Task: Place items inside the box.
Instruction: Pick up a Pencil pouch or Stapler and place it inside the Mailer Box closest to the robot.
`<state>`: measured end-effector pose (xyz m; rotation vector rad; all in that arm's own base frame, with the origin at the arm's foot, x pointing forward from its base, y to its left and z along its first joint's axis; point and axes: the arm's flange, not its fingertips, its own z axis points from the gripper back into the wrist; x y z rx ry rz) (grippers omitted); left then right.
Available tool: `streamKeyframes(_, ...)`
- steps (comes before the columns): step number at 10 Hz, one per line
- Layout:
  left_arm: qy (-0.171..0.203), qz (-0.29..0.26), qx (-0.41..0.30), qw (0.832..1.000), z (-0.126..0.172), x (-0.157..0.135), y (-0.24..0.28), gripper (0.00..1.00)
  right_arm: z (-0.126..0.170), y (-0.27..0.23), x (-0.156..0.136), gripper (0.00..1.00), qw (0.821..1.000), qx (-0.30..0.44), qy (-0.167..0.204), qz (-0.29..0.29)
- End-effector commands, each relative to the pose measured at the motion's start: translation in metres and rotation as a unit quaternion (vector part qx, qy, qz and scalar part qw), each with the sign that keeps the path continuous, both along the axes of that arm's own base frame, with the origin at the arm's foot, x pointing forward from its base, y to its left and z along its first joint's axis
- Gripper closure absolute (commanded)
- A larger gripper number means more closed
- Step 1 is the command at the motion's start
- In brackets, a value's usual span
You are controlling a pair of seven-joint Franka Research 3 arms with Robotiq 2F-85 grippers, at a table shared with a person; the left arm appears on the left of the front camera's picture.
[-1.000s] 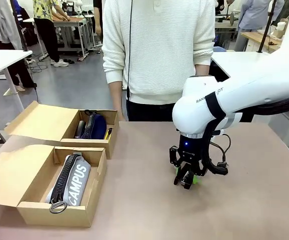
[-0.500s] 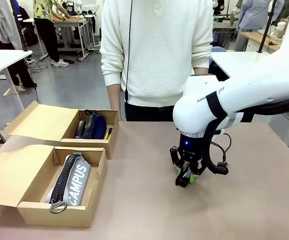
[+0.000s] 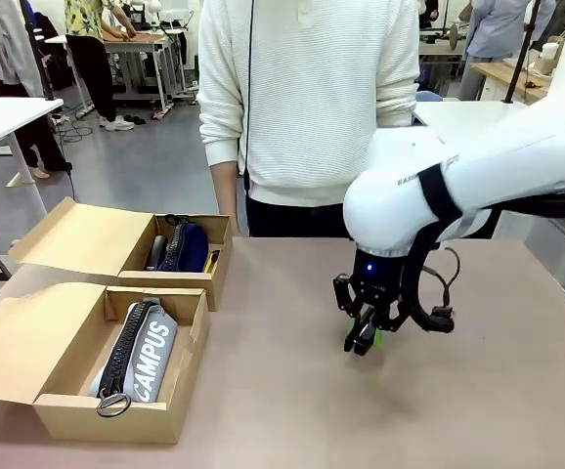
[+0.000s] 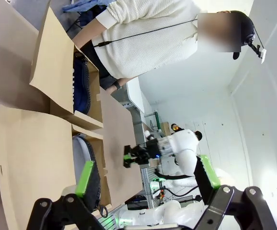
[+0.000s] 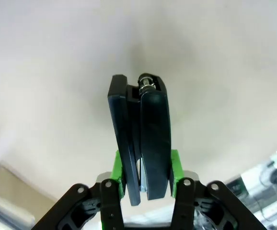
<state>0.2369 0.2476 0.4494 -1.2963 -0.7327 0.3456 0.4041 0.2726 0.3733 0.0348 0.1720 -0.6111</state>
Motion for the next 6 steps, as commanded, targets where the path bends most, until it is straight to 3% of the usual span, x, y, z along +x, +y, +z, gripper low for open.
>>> streamKeyframes(1, -0.013, 0.001, -0.005, 1.0, 0.0, 0.0, -0.001, 0.0, 0.078, -0.003, -0.052, 1.0, 0.99, 0.075, 0.031, 0.118)
streamKeyframes(2, -0.013, 0.001, -0.005, 1.0, 0.0, 0.0, -0.001, 0.0, 0.104, 0.009, -0.078, 1.0, 0.974, 0.098, 0.041, 0.198)
streamKeyframes(4, -0.013, 0.001, -0.005, 1.0, 0.0, 0.0, -0.001, 0.0, 0.119, 0.033, -0.112, 1.0, 0.943, 0.128, 0.028, 0.307)
streamKeyframes(5, -0.013, 0.001, -0.005, 1.0, 0.0, 0.0, -0.001, 0.0, 0.118, 0.021, -0.108, 0.78, 0.95, 0.122, 0.003, 0.287)
streamKeyframes(6, -0.013, 0.001, -0.005, 1.0, 0.0, 0.0, -0.001, 0.0, 0.13, 0.035, -0.117, 0.78, 0.958, 0.112, 0.019, 0.264)
